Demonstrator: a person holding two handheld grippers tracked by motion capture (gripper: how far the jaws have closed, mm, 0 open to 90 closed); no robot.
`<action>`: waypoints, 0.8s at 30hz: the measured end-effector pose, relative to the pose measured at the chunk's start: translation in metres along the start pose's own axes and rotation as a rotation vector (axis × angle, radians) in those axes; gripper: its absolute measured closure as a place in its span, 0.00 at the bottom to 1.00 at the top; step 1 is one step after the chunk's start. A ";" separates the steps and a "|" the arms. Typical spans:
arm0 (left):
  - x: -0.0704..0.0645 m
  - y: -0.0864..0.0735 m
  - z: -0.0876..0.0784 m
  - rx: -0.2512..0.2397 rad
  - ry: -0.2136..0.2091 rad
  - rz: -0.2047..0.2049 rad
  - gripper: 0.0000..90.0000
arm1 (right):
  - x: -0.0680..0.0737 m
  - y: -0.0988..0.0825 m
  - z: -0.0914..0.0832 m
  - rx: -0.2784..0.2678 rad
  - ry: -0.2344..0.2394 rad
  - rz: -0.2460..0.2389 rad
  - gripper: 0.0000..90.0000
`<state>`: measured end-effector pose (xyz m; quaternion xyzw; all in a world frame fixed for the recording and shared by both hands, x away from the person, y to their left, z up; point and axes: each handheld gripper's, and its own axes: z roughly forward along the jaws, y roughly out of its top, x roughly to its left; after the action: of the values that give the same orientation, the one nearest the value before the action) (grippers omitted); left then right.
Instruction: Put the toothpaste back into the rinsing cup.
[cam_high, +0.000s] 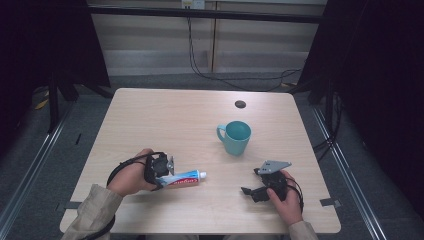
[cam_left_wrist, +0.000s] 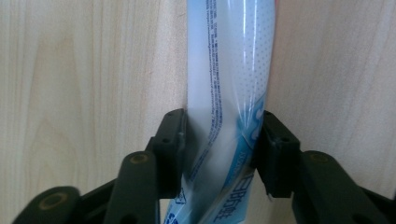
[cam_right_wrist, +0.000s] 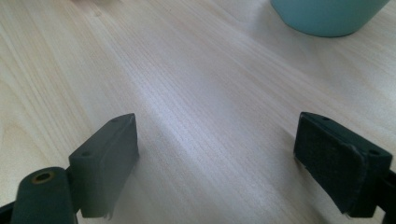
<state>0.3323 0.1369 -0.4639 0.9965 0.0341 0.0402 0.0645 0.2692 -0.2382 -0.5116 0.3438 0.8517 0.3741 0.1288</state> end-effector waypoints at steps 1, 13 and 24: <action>-0.001 0.001 -0.001 0.002 0.006 0.004 0.69 | 0.000 0.000 0.000 0.000 0.000 -0.002 0.15; -0.007 0.004 -0.012 -0.040 0.004 -0.074 0.83 | 0.000 0.000 0.000 0.001 0.000 -0.001 0.15; -0.004 0.017 -0.030 -0.079 0.026 -0.120 0.84 | -0.001 0.000 0.000 0.003 -0.001 0.001 0.15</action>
<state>0.3271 0.1235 -0.4320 0.9888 0.0929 0.0506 0.1055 0.2699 -0.2384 -0.5114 0.3447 0.8520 0.3726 0.1287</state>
